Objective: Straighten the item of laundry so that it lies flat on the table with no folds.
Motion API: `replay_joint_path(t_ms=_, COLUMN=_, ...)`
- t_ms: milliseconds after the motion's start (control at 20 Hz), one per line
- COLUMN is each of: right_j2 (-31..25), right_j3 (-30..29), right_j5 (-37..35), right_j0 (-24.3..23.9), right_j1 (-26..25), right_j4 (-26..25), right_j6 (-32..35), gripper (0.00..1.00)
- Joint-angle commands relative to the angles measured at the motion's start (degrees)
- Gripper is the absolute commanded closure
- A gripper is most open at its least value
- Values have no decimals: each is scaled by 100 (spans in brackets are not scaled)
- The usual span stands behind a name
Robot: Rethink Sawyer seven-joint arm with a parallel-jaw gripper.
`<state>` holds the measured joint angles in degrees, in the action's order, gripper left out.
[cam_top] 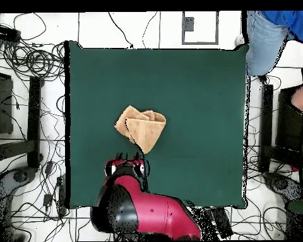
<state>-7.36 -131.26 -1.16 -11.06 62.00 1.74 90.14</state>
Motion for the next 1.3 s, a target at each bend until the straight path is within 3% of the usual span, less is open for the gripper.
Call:
replay_joint_path(t_ms=50, right_j2=-431, right_j3=-77, right_j5=-855, right_j0=-402, right_j1=-317, right_j4=294, right_j6=996, gripper=0)
replay_joint_path(t_ms=150, right_j2=-426, right_j3=116, right_j5=-1055, right_j0=-629, right_j1=-394, right_j4=192, right_j6=724, gripper=0)
replay_joint_path(t_ms=350, right_j2=-1169, right_j3=26, right_j5=-1288, right_j0=-1586, right_j1=-404, right_j4=216, right_j6=385, gripper=0)
replay_joint_path(t_ms=550, right_j2=-1413, right_j3=145, right_j5=-1396, right_j0=-1979, right_j1=-547, right_j4=165, right_j6=281, gripper=0)
replay_joint_path(t_ms=600, right_j2=-1562, right_j3=238, right_j5=-1276, right_j0=-2248, right_j1=-854, right_j4=90, right_j6=184, gripper=0)
replay_joint_path(t_ms=800, right_j2=-1995, right_j3=320, right_j5=-1120, right_j0=-2767, right_j1=-1291, right_j4=-164, right_j6=6, gripper=0)
replay_joint_path(t_ms=950, right_j2=-1953, right_j3=406, right_j5=-1337, right_j0=-2752, right_j1=-1302, right_j4=-214, right_j6=3, gripper=0)
replay_joint_path(t_ms=1150, right_j2=-1345, right_j3=901, right_j5=-2285, right_j0=-2259, right_j1=-1176, right_j4=-580, right_j6=-280, gripper=0)
replay_joint_path(t_ms=1300, right_j2=-1177, right_j3=1283, right_j5=-2769, right_j0=-2158, right_j1=-1241, right_j4=-833, right_j6=-419, gripper=0)
